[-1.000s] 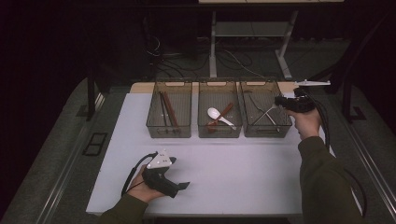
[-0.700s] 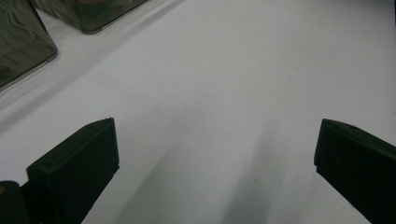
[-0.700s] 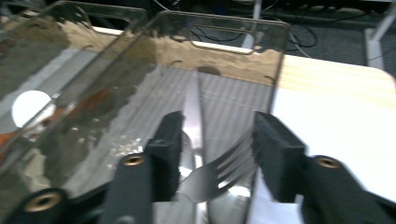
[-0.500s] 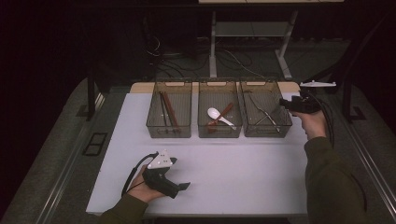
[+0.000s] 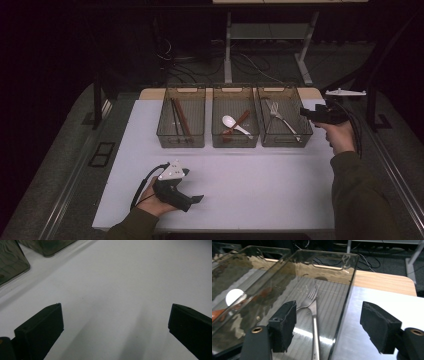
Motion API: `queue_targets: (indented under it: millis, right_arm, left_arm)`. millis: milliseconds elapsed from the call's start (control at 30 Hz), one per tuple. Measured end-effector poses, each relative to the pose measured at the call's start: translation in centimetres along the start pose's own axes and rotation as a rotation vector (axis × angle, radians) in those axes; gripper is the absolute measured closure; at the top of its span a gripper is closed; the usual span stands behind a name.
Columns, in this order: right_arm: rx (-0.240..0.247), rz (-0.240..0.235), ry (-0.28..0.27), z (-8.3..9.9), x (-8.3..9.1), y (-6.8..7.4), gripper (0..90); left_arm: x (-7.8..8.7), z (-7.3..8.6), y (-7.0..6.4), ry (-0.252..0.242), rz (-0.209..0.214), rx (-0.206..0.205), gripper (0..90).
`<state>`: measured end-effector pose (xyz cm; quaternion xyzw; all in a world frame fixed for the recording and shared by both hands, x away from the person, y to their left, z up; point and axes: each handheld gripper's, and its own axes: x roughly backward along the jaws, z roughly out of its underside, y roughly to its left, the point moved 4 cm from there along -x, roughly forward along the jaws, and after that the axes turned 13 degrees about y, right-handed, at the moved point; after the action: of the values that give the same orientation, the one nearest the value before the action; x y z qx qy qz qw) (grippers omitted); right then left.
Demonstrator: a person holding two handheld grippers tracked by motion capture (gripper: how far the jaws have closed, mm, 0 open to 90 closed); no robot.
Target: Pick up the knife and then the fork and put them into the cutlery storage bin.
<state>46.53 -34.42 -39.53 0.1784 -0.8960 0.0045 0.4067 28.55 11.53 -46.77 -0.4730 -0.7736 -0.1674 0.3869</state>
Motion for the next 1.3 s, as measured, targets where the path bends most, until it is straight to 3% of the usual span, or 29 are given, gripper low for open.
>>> queue_targets:
  millis: [300,667,1300]
  right_arm:
    - [0.052,-0.059,-0.025,0.4,1.1,2.2,21.3]
    - [0.116,-0.09,-0.046,2.2,2.4,4.6,15.6]
    - [0.195,-0.157,-0.063,7.9,3.7,8.0,12.5]
  left_arm:
    - [0.2,0.0,0.1,0.003,-0.005,-0.003,0.0]
    - [0.4,0.1,0.2,-0.007,-0.009,-0.001,0.0]
    - [0.6,0.2,0.5,-0.01,-0.016,0.003,0.0]
